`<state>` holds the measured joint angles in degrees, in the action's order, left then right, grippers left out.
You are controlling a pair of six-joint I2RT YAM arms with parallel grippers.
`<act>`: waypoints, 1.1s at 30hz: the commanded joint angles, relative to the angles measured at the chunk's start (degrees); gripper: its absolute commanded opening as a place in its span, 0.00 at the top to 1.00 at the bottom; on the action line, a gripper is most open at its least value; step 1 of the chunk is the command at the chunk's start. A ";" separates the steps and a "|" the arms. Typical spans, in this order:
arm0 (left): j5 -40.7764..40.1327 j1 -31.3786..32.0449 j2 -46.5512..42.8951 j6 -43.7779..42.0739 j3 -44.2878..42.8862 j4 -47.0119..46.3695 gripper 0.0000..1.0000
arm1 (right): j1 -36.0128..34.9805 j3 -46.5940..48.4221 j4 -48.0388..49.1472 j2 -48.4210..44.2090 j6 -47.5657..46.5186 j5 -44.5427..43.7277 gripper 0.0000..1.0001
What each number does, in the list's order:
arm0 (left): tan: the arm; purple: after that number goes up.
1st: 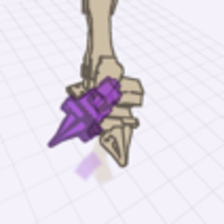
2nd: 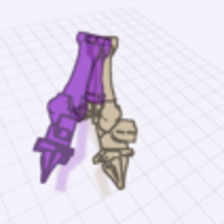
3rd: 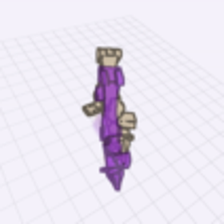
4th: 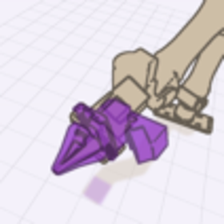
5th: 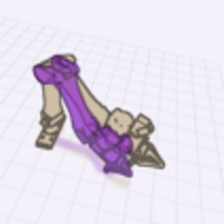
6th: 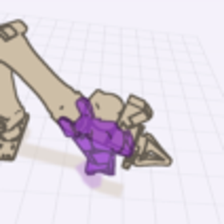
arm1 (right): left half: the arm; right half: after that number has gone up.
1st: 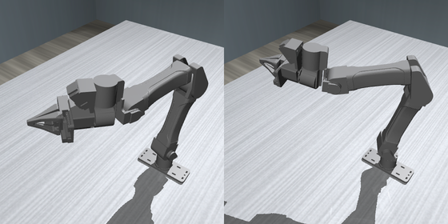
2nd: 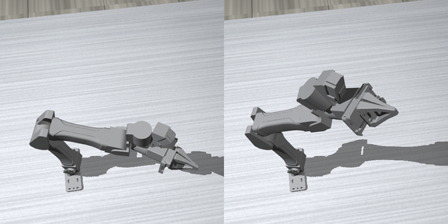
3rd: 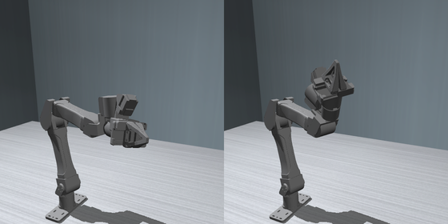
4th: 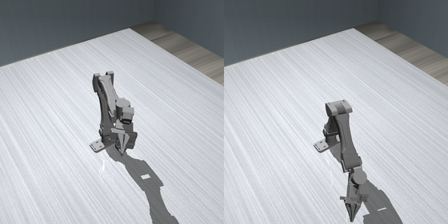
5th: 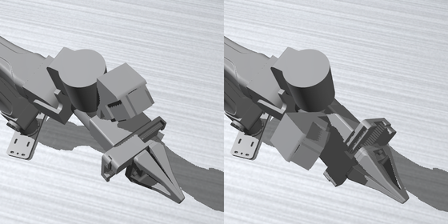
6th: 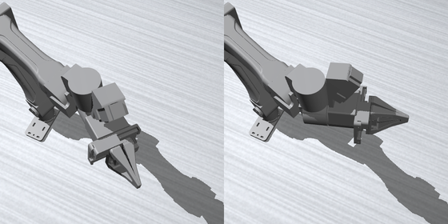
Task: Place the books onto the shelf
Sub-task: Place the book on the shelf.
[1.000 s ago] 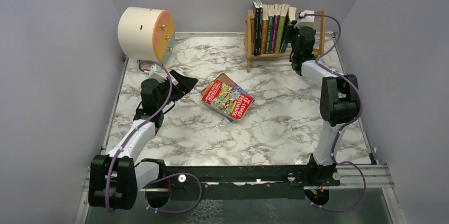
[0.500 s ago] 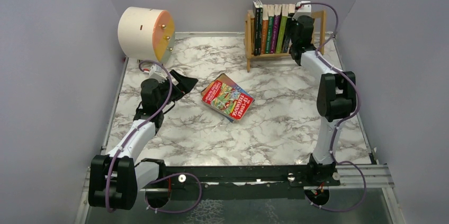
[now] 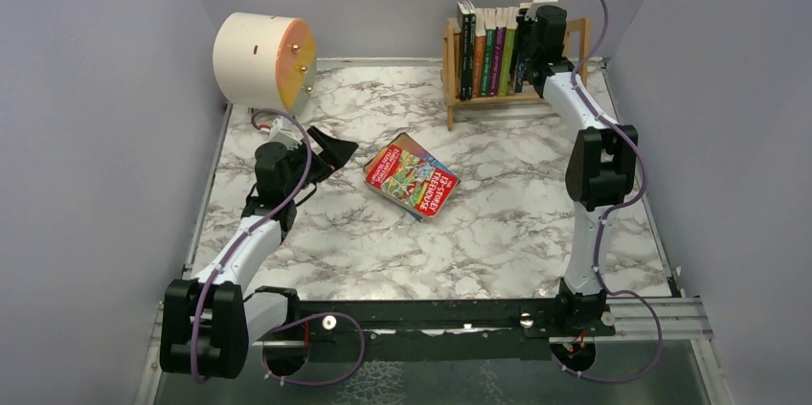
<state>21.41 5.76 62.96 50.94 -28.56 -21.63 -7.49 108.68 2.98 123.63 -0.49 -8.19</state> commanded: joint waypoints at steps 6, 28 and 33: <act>-0.71 0.30 0.84 -0.05 0.35 -1.75 0.24 | -0.16 2.95 -0.40 -0.94 -0.65 3.06 0.99; -0.54 0.24 -0.51 0.59 1.66 -1.94 0.24 | -0.16 -1.18 -2.83 -0.29 2.63 4.93 0.98; -0.40 0.31 -0.69 0.72 1.93 -2.02 0.24 | -0.17 -6.96 -1.38 -1.82 4.40 4.04 0.99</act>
<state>21.41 5.76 63.51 51.37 -27.11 -21.80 -7.40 106.67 2.59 123.20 1.37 -6.52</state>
